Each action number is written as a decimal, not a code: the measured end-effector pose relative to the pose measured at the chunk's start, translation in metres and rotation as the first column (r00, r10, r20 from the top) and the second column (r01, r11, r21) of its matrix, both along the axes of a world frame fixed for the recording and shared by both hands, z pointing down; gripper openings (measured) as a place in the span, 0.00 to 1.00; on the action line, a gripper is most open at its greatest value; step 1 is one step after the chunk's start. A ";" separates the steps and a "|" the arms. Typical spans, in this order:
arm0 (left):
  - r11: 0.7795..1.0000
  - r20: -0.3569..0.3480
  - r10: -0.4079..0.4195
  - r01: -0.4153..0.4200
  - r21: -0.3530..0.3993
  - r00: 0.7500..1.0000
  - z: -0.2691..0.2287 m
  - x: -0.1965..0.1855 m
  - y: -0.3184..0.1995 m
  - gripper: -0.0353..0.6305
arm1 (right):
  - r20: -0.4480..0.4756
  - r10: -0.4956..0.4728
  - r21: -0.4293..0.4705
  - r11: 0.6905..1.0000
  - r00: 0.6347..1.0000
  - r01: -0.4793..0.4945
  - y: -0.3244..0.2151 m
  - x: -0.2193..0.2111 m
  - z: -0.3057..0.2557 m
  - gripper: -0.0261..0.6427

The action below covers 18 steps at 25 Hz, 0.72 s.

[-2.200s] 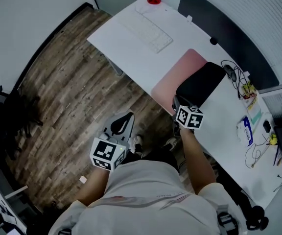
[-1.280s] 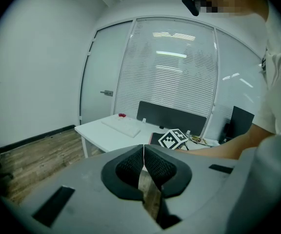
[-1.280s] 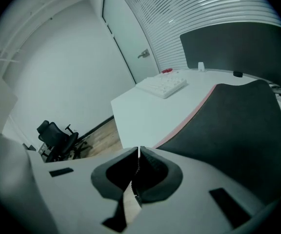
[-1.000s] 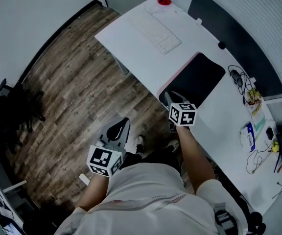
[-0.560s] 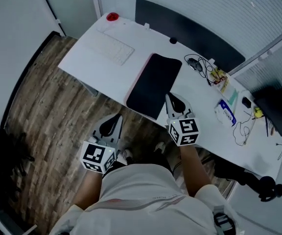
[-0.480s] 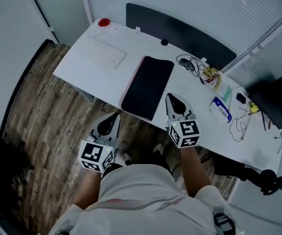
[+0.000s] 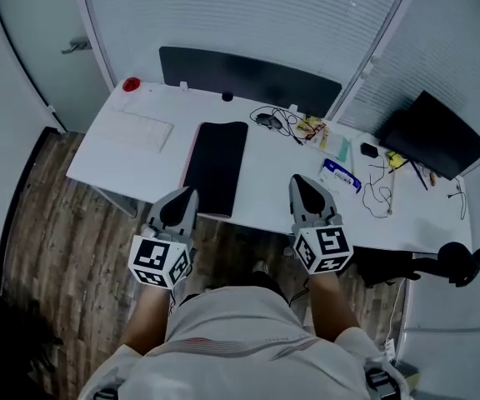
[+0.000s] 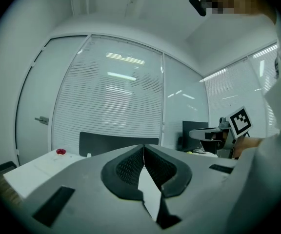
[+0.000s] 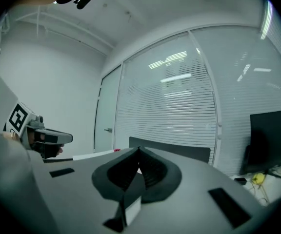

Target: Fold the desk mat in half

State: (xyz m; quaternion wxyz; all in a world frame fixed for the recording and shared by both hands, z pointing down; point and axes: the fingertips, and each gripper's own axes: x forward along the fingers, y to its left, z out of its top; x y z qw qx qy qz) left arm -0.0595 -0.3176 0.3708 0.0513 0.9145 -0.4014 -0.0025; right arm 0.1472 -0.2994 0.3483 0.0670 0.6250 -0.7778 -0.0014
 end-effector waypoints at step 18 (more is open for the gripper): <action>1.000 -0.004 0.009 -0.009 -0.023 1.000 0.015 -0.014 0.036 0.08 | 0.005 -0.068 -0.024 0.997 0.998 0.068 0.034 -0.035 0.016 0.11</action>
